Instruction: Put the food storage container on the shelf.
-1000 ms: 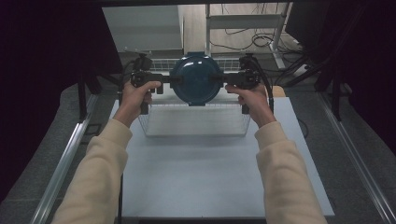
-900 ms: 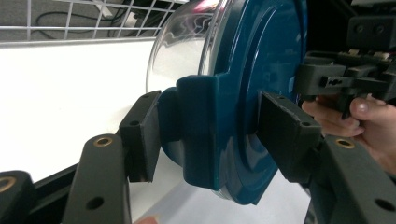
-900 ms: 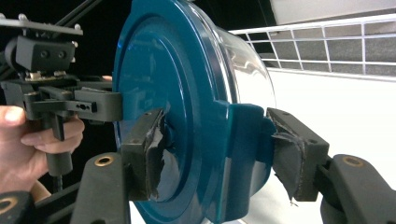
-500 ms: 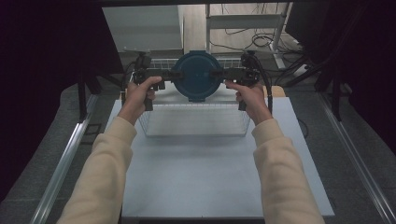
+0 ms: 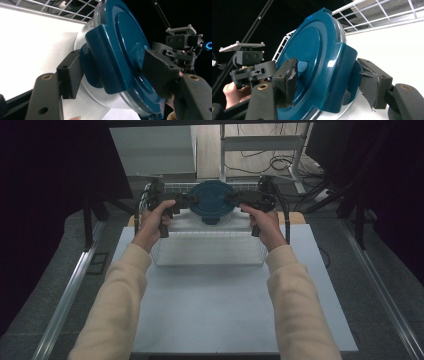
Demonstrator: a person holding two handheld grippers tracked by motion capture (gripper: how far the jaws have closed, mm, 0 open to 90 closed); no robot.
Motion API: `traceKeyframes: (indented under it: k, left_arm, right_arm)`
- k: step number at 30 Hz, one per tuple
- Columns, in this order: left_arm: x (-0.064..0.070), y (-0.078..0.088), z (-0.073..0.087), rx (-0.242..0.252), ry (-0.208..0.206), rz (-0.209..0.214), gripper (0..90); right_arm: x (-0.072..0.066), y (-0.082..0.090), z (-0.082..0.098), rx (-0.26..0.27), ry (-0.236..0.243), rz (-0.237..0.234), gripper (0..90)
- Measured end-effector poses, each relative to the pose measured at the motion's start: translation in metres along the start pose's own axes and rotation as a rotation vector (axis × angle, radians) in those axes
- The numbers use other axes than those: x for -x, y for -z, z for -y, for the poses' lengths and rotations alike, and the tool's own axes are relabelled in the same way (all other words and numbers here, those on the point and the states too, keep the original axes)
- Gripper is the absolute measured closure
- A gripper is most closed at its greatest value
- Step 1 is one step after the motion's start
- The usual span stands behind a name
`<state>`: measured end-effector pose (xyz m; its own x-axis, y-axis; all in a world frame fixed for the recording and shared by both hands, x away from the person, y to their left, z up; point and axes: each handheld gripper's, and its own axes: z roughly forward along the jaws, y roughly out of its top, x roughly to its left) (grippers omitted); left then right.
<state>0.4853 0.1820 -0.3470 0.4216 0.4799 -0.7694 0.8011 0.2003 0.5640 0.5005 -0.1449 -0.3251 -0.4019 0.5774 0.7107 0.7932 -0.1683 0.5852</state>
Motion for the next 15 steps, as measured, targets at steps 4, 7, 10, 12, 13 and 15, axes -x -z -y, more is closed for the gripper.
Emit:
traceKeyframes:
  k: [4, 7, 10, 12, 13, 15]
  left_arm:
    - [-0.001, -0.002, 0.002, 0.017, -0.002, 0.007, 32.6]
    - [-0.001, -0.002, 0.004, 0.024, -0.007, 0.005, 32.2]
    - [0.006, -0.004, 0.005, 0.036, -0.041, -0.044, 27.6]
    - [0.012, -0.001, 0.006, 0.067, -0.066, -0.086, 23.2]
    - [0.017, 0.001, 0.006, 0.088, -0.090, -0.116, 22.1]
    - [0.024, 0.005, 0.008, 0.113, -0.133, -0.150, 20.1]
  right_arm:
    - [0.003, -0.001, 0.001, -0.003, -0.021, -0.005, 33.8]
    - [0.003, 0.000, 0.001, -0.003, -0.023, 0.001, 33.1]
    - [-0.001, -0.002, 0.003, 0.002, -0.002, 0.028, 26.4]
    - [-0.006, -0.001, 0.005, 0.021, 0.021, 0.055, 18.9]
    - [-0.009, 0.000, 0.005, 0.030, 0.030, 0.061, 15.9]
    - [-0.014, 0.005, 0.006, 0.056, 0.045, 0.069, 14.0]
